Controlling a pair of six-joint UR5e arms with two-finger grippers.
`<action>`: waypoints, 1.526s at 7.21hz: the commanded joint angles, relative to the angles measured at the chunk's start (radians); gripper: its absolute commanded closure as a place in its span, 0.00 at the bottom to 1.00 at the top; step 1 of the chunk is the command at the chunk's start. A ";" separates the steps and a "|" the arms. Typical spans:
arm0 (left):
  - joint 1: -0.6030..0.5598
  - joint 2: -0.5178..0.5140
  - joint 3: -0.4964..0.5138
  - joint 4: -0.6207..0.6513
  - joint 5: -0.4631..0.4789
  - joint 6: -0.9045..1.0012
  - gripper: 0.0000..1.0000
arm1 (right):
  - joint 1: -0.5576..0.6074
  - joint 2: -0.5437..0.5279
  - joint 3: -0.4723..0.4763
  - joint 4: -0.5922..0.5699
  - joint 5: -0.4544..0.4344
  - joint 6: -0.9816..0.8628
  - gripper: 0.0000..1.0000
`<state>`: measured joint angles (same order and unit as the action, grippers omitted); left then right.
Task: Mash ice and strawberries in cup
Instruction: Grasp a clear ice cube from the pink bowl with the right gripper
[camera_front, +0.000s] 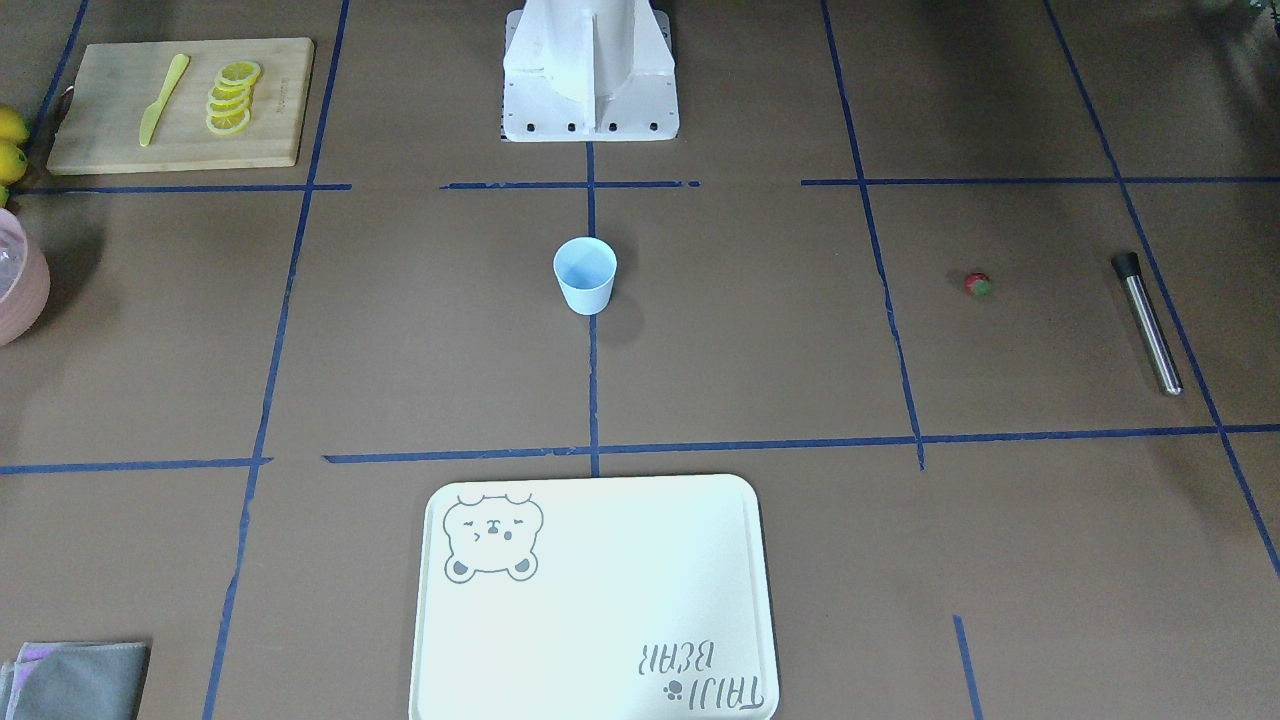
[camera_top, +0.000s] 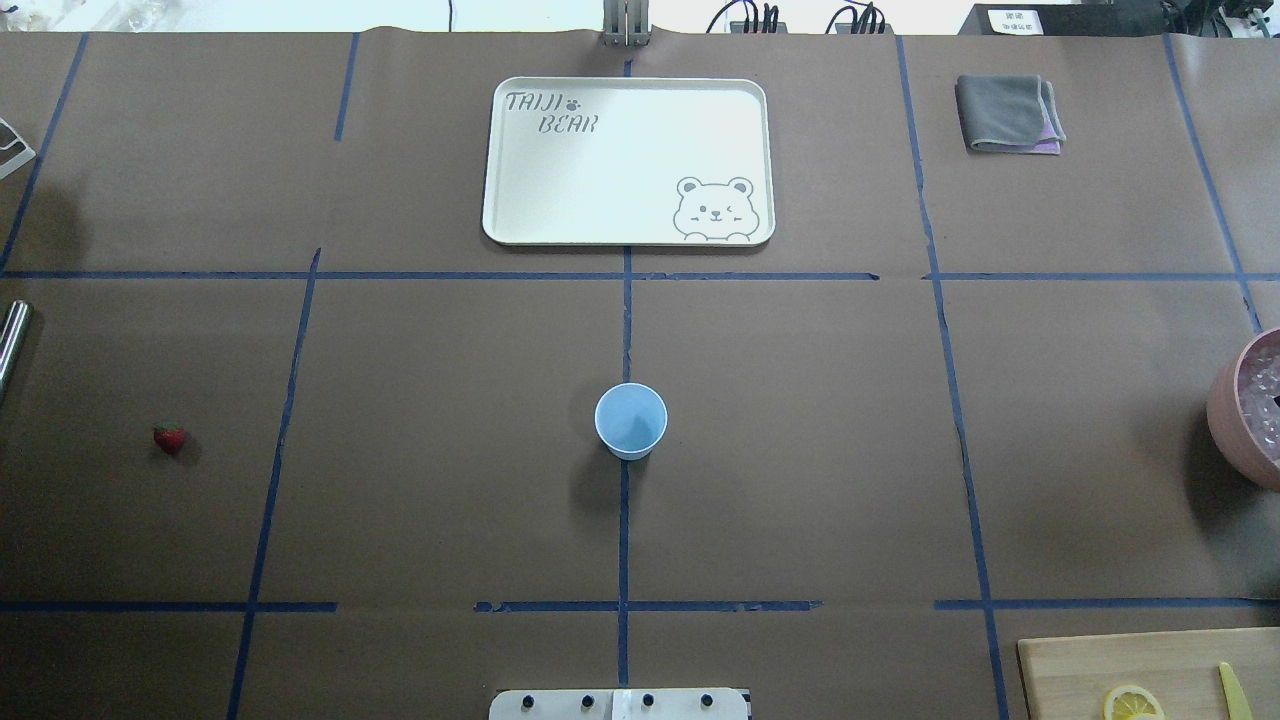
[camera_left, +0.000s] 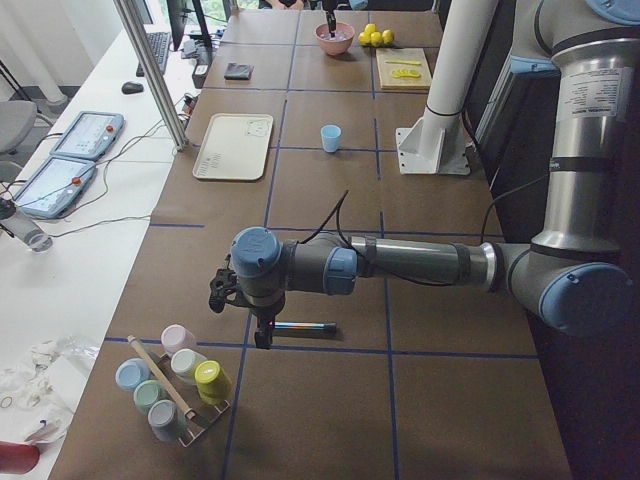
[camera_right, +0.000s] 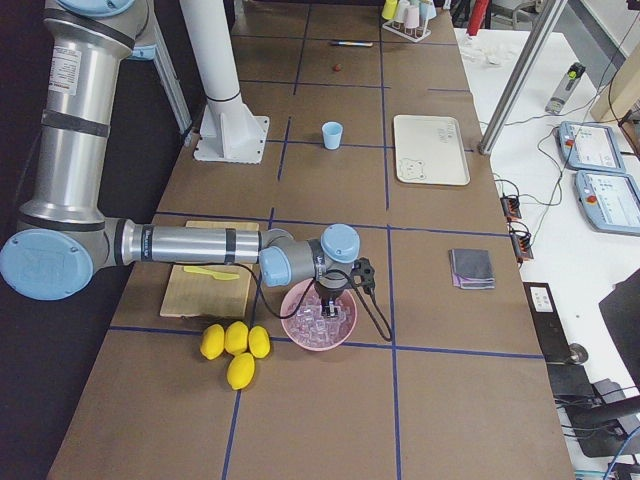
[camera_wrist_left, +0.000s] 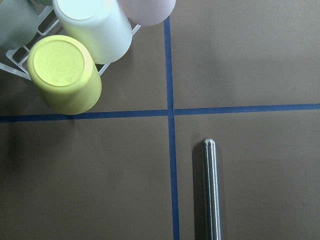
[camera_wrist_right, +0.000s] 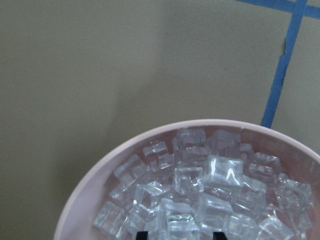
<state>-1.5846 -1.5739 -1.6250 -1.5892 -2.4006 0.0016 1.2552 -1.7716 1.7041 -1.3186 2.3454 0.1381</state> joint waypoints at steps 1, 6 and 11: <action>0.000 0.000 -0.001 0.000 -0.002 0.000 0.00 | -0.008 0.000 -0.006 -0.001 0.000 0.000 0.47; 0.000 0.000 -0.003 0.000 -0.003 0.000 0.00 | -0.016 0.001 -0.017 -0.001 0.000 0.000 0.55; 0.000 -0.005 -0.004 0.002 -0.005 0.000 0.00 | 0.010 0.006 0.046 -0.001 0.003 -0.009 0.99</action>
<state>-1.5846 -1.5762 -1.6280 -1.5888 -2.4047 0.0016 1.2473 -1.7668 1.7106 -1.3185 2.3479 0.1298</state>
